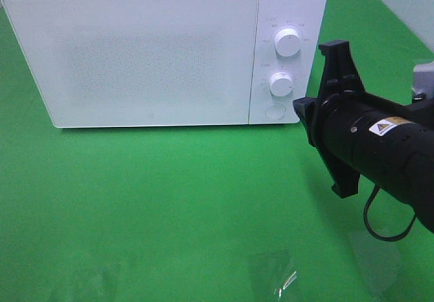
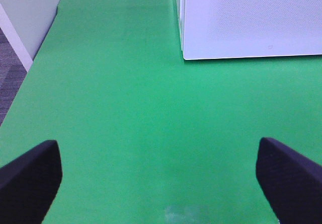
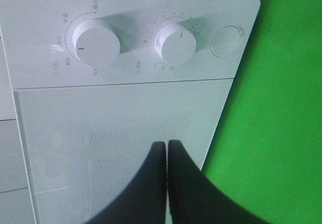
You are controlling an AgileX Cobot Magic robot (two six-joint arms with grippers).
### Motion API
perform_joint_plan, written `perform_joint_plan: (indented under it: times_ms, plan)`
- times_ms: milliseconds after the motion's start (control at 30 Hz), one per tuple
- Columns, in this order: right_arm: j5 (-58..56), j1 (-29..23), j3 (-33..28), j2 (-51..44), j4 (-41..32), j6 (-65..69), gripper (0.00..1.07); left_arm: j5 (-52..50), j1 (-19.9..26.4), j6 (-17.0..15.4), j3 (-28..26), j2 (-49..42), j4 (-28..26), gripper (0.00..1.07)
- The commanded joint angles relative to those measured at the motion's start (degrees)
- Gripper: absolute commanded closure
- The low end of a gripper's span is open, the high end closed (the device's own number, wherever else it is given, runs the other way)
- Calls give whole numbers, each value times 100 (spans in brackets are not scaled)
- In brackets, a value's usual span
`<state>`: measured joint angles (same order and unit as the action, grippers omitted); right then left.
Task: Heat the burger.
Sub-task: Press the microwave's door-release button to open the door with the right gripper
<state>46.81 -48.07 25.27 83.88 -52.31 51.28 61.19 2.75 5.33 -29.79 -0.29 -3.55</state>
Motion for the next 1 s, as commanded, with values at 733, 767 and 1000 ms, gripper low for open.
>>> perform_joint_plan:
  times_ms: [733, 767, 1000]
  plan:
    - [510, 888, 235, 1782, 1375, 2120, 107, 17, 23, 0, 17, -97, 6, 9]
    - [510, 888, 235, 1782, 1375, 2120, 107, 17, 23, 0, 17, -97, 6, 9]
    - [470, 1232, 682, 2303, 1828, 2481, 107, 17, 23, 0, 17, -97, 6, 9]
